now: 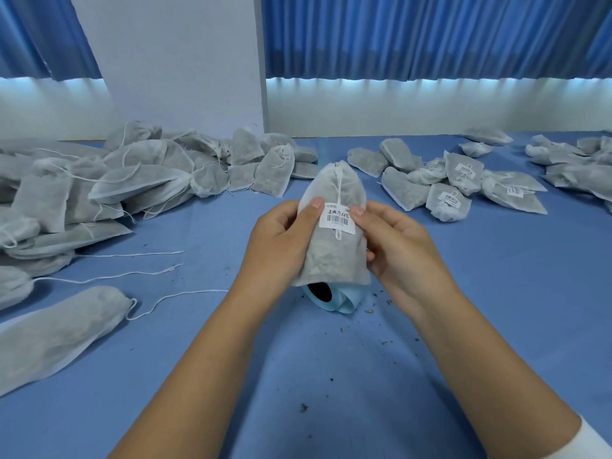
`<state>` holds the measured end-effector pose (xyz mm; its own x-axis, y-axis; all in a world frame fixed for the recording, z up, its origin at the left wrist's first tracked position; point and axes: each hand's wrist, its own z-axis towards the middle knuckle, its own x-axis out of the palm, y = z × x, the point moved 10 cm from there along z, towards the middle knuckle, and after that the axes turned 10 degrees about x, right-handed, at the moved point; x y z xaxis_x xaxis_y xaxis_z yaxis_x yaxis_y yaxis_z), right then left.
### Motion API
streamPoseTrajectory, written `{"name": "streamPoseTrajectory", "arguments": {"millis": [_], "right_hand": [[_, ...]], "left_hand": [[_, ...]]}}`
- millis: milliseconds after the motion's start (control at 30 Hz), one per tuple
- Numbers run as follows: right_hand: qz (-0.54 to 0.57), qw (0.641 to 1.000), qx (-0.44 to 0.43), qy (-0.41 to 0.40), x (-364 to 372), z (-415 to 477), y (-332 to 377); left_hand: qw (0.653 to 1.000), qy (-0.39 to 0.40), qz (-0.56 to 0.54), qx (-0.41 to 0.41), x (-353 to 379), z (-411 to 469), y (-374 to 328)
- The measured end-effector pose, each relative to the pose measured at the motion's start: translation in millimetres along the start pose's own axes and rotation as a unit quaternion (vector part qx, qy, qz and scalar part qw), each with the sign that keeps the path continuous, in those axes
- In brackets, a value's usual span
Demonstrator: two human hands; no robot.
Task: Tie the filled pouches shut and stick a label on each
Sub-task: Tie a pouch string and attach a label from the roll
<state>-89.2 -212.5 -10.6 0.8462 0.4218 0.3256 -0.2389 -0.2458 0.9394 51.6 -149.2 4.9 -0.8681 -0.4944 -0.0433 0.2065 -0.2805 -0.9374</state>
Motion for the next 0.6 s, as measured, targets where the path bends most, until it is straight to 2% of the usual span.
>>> {"name": "streamPoseTrajectory", "arguments": {"millis": [167,300,367,467,600], "right_hand": [[-0.050,0.998,-0.021,0.016,9.4,-3.5,2.1],[-0.024,0.999,-0.024,-0.028,-1.9,-3.3,5.7],[-0.028,0.999,-0.014,-0.037,-5.1,-0.8,2.8],[-0.090,0.994,-0.030,-0.055,-9.0,1.4,4.4],[-0.187,0.976,-0.113,0.022,11.5,-7.5,18.3]], "left_hand": [[0.999,-0.026,-0.010,-0.017,-1.1,-0.6,3.0],[0.998,0.011,-0.046,-0.040,4.2,-2.4,7.4],[0.999,0.002,-0.024,-0.029,2.3,-1.1,7.5],[0.999,-0.030,-0.013,-0.026,-4.2,1.2,12.4],[0.997,-0.064,-0.026,-0.037,-15.0,4.8,20.7]]}}
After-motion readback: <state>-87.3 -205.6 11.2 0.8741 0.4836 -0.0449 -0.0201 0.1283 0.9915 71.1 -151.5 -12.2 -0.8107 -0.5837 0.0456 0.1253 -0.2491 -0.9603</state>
